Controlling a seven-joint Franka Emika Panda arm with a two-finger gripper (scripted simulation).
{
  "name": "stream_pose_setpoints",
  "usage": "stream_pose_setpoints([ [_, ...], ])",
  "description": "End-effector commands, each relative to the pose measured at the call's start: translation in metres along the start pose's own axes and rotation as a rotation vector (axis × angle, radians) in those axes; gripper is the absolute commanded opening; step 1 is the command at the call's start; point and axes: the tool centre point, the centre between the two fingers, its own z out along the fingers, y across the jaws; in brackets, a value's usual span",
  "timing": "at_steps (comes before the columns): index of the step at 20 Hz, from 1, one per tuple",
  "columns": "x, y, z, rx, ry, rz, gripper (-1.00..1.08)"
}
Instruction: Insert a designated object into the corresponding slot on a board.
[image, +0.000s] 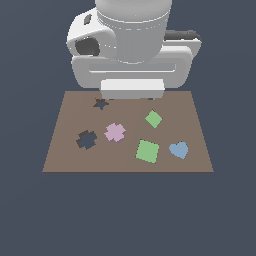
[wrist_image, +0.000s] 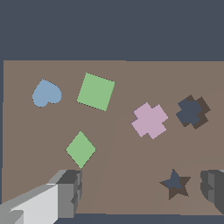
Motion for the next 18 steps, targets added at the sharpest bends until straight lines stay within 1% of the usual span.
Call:
stream_pose_setpoints([
  [1,0.000,0.000,0.000,0.000,0.000,0.000,1.00],
  [10,0.001,0.005,0.010,0.000,-0.001,-0.050,1.00],
  [18,0.005,0.016,0.037,0.000,-0.002,-0.181,1.00],
])
